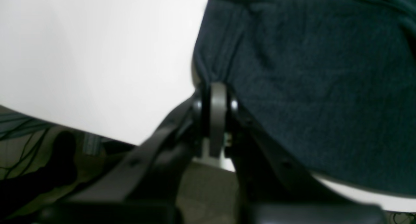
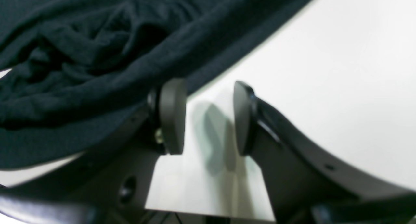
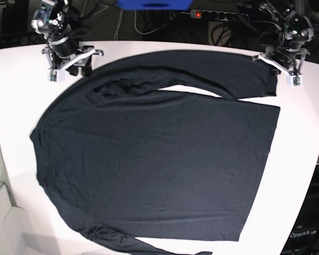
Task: Fold the T-shirt properly
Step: 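Lower the right gripper and pinch the shoulder edge of the shirt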
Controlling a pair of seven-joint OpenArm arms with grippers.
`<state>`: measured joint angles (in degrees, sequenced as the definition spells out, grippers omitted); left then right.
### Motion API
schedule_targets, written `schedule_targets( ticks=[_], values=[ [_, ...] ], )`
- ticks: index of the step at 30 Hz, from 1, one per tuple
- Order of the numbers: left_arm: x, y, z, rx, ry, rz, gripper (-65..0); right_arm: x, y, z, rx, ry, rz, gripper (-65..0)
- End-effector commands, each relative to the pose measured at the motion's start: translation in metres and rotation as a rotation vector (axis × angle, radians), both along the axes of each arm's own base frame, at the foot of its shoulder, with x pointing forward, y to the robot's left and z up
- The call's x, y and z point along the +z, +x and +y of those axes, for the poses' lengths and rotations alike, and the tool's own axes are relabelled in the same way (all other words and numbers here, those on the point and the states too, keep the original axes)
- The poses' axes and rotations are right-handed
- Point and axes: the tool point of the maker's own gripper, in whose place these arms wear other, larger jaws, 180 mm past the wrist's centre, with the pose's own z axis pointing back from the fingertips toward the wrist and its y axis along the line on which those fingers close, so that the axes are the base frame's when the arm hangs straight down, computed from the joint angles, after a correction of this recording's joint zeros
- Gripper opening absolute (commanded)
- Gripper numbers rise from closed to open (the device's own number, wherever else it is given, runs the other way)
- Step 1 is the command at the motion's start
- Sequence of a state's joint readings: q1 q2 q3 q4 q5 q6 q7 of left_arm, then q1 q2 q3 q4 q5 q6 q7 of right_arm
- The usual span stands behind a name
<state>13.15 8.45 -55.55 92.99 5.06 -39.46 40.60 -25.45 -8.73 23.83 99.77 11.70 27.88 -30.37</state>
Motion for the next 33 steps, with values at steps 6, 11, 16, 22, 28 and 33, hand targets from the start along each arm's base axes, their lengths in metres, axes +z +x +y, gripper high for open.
schedule_targets(
  ticks=[6, 11, 16, 22, 28, 33],
  values=[
    [-0.022, -0.034, -0.005, -0.014, -0.006, 0.177, -65.0, 0.012, 0.009, 0.012, 0.071, 0.020, -0.062, -39.9],
    [-0.022, -0.034, -0.005, -0.014, -0.006, 0.177, -65.0, 0.014, 0.016, 0.013, 0.073, 0.024, -0.075, -39.9],
    [-0.022, -0.034, -0.005, -0.014, -0.006, 0.177, -65.0, 0.013, 0.021, 0.013, 0.073, 0.029, -0.080, -40.0],
    [-0.022, -0.034, -0.005, -0.014, -0.006, 0.177, -65.0, 0.003, 0.025, 0.014, 0.074, 0.042, -0.063, -40.1],
    [-0.022, -0.034, -0.005, -0.014, -0.006, 0.177, -65.0, -0.002, 0.024, 0.013, 0.075, 0.046, -0.051, -46.7],
    [-0.022, -0.033, -0.006, -0.017, -0.007, 0.177, -65.0, 0.003, 0.033, 0.010, 0.079, 0.035, -0.071, -59.4]
  ],
)
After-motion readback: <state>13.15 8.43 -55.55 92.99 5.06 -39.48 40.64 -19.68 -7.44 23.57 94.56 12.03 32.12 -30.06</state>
